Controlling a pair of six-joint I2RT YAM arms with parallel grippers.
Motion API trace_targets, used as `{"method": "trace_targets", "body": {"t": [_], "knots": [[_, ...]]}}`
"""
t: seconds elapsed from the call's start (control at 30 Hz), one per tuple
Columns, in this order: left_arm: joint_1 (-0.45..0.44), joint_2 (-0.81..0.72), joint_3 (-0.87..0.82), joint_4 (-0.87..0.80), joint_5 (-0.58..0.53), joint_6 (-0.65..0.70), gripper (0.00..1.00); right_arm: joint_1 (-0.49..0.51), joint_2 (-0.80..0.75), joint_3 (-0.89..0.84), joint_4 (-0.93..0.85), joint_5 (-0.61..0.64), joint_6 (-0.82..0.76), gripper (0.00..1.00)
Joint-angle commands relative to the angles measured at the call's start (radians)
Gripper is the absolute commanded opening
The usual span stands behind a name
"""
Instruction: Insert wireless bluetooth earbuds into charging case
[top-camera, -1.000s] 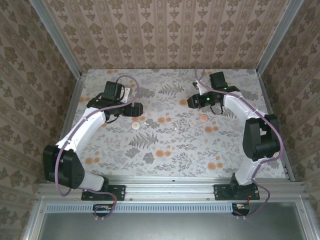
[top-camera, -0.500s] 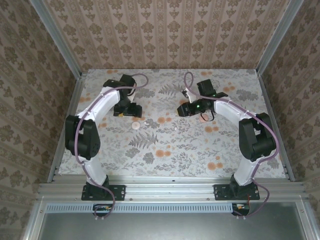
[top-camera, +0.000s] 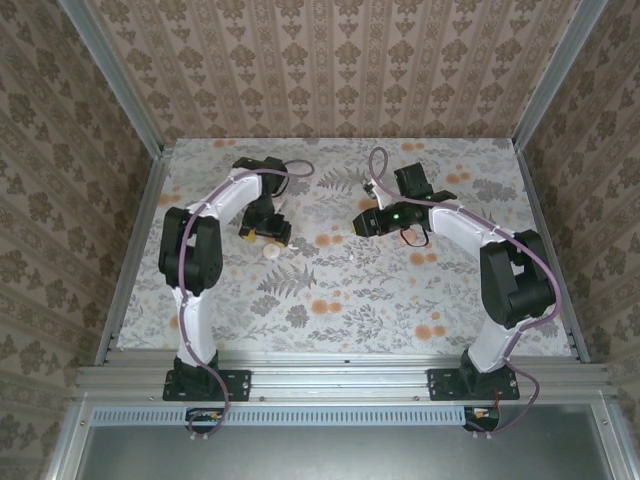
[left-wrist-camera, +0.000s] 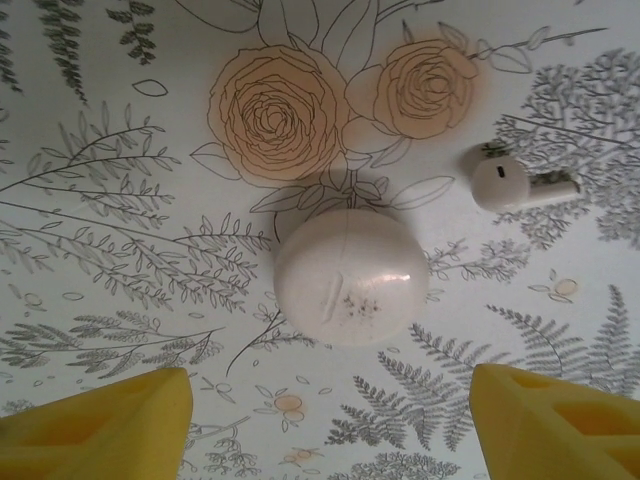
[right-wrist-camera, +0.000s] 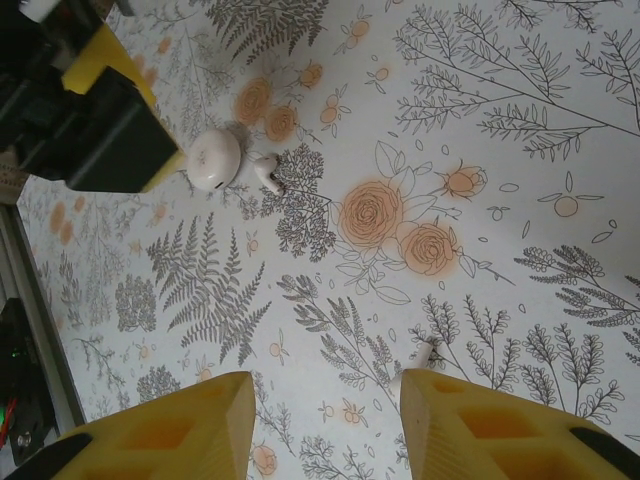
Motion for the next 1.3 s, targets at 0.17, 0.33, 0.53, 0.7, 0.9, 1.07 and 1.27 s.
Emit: {"method": "trace_targets", "body": {"t": [0.17, 0.33, 0.53, 0.7, 0.9, 1.07, 1.27], "knots": [[-0.007, 0.085, 0.053, -0.037, -0.001, 0.022, 0.7, 0.01, -0.011, -0.033, 0.028, -0.06, 0.022, 0.44], [-0.011, 0.118, 0.052, -0.036, 0.007, 0.031, 0.7, 0.01, -0.016, -0.032, 0.012, -0.06, 0.011, 0.44], [-0.01, 0.134, 0.043, -0.028, -0.006, 0.04, 0.68, 0.012, -0.031, -0.048, 0.015, -0.056, 0.013, 0.44], [-0.011, 0.14, 0.035, -0.029, 0.016, 0.049, 0.64, 0.011, -0.034, -0.05, 0.013, -0.049, 0.016, 0.44], [-0.001, 0.147, 0.025, -0.025, 0.044, 0.046, 0.62, 0.012, -0.036, -0.049, 0.017, -0.043, 0.014, 0.43], [0.001, 0.155, 0.025, -0.025, 0.054, 0.051, 0.54, 0.012, -0.038, -0.051, 0.016, -0.042, 0.008, 0.43], [0.001, 0.158, 0.027, -0.031, 0.047, 0.053, 0.5, 0.011, -0.045, -0.057, 0.027, -0.039, 0.008, 0.43]]}}
